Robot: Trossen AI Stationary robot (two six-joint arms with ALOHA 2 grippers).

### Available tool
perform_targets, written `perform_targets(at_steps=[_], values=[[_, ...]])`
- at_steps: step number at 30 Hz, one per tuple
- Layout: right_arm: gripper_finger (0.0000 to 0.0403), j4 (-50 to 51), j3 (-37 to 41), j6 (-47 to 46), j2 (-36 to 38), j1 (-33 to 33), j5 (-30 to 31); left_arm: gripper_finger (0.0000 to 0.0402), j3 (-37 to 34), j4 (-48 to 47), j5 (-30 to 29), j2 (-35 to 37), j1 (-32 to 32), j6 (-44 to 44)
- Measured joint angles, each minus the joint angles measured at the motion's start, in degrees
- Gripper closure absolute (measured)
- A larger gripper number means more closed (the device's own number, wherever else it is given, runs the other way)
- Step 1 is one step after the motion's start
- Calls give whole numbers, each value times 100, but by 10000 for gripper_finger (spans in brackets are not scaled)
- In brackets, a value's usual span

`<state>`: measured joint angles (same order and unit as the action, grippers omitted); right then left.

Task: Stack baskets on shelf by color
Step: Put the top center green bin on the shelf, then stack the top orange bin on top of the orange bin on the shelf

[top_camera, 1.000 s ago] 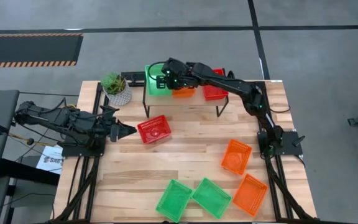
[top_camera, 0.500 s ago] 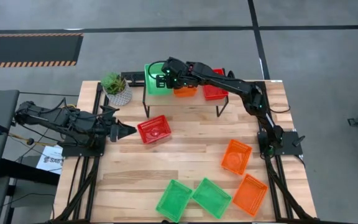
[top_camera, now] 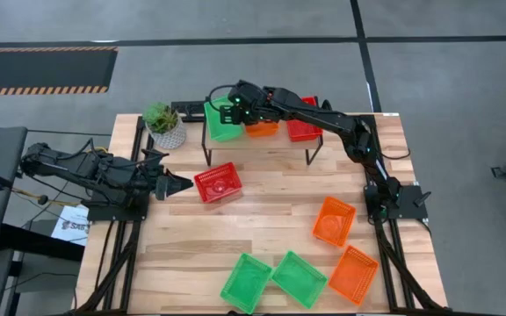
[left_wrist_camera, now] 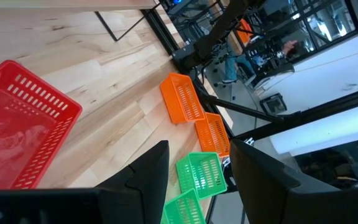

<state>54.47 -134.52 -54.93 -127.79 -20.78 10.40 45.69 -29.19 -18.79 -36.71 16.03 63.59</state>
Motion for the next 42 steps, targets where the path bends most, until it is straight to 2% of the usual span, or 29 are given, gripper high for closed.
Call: perform_targets(at_steps=[7,15,20,25,26,30,32,36,42], values=[[221,-107,-44,280,74,0,-237,244,0,0,-2,0,0,4],[230,164,-30,722,451,4,-302,244,0,2,-58,0,0,9],[238,1049,-24,1255,1021,86,-293,244,1,0,-55,0,2,9],[238,3215,-21,1456,1634,607,-298,244,0,0,52,0,2,11],[237,3591,-18,1359,1714,785,-296,244,0,0,55,2,2,7],[233,3324,508,774,2346,1689,-383,244,2,-3,55,0,2,-10],[232,3500,691,282,2552,2209,-186,244,2,-2,57,-1,1,-10],[233,3381,1597,-943,2811,3188,105,244,2,-21,59,-2,2,15],[230,3345,2971,-3259,3001,4483,-128,244,2,-66,55,-2,0,148]])
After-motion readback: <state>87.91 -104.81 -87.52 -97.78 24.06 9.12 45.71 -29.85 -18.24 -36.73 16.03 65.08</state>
